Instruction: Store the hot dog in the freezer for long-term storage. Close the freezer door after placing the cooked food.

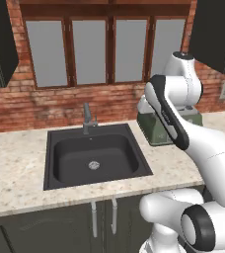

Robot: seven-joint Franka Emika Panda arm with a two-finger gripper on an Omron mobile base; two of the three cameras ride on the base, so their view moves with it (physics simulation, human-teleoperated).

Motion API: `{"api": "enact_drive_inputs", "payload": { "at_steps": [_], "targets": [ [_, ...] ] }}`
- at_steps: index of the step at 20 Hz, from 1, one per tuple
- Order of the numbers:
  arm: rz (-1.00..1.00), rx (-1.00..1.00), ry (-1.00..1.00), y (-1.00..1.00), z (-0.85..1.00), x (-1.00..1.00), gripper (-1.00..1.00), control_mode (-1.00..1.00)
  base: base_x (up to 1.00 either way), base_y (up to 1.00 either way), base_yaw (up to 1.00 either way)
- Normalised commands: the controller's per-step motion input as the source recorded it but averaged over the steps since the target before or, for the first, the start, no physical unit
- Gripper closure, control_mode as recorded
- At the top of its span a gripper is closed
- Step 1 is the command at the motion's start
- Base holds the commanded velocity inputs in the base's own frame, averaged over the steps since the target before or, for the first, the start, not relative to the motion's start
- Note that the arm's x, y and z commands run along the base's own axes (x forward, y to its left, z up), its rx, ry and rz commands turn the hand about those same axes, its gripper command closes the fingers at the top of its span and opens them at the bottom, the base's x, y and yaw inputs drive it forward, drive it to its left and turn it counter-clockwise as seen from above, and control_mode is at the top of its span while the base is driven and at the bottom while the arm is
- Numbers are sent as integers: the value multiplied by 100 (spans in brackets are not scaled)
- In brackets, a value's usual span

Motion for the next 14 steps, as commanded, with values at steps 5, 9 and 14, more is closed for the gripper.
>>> {"api": "enact_drive_inputs", "payload": {
  "at_steps": [5,9,14],
  "targets": [
    [0,0,0,0,0,0,-100,100,-11,-4,-1],
    [0,0,0,0,0,0,-100,100,-26,-3,-9],
    [0,0,0,0,0,0,-100,100,-34,-3,-24]
  ]
}}
